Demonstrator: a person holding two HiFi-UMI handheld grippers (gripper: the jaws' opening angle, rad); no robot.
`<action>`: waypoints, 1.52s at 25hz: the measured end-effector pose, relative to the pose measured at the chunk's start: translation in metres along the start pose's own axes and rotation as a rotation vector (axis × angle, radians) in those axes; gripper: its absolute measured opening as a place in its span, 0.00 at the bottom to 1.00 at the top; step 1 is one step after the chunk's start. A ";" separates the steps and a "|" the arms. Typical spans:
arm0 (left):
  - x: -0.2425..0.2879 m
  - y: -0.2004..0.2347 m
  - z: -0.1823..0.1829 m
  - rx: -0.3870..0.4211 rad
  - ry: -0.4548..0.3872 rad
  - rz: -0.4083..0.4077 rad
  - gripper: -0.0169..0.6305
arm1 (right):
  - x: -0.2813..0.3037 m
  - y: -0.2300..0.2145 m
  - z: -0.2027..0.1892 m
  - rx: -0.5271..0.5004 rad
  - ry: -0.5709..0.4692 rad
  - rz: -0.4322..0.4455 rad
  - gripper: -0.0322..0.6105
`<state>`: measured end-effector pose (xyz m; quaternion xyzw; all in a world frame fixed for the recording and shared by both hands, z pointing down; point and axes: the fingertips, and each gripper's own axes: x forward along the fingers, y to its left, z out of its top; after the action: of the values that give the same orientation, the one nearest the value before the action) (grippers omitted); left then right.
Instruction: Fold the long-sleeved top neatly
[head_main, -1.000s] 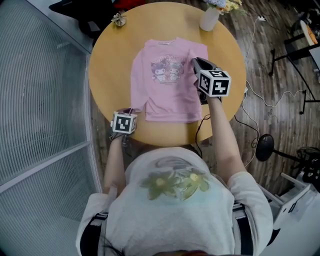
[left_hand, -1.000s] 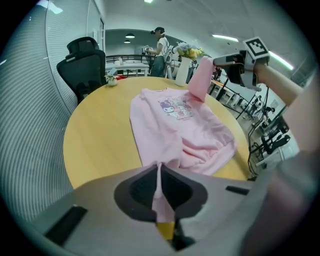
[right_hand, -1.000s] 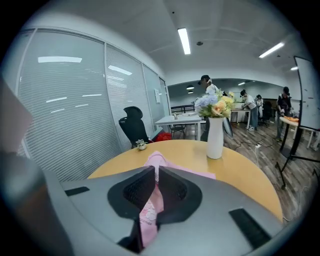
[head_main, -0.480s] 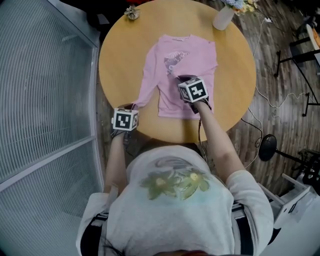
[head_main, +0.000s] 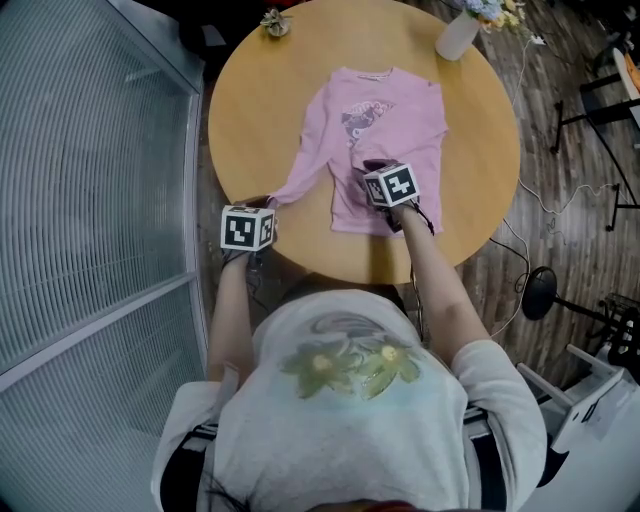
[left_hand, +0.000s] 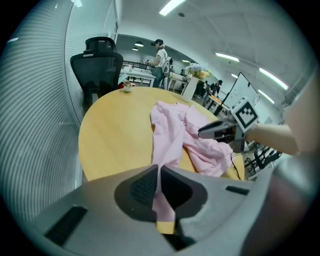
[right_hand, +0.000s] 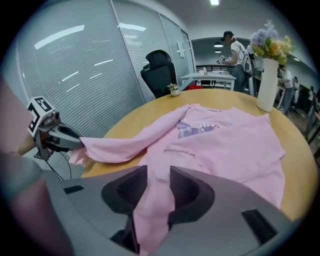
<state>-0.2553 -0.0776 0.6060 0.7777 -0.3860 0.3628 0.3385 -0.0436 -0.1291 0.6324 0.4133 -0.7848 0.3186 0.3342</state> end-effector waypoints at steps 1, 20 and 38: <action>-0.003 0.007 0.007 -0.037 -0.024 -0.017 0.05 | -0.003 0.002 0.002 0.007 -0.017 0.000 0.26; -0.127 0.088 0.234 -0.182 -0.576 -0.061 0.05 | -0.049 0.008 0.033 -0.013 -0.179 -0.052 0.26; -0.113 0.101 0.248 -0.257 -0.520 -0.013 0.05 | -0.062 0.000 0.044 -0.011 -0.188 -0.040 0.26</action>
<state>-0.3152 -0.2857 0.4115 0.7978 -0.4976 0.0971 0.3264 -0.0278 -0.1364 0.5583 0.4551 -0.8061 0.2672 0.2677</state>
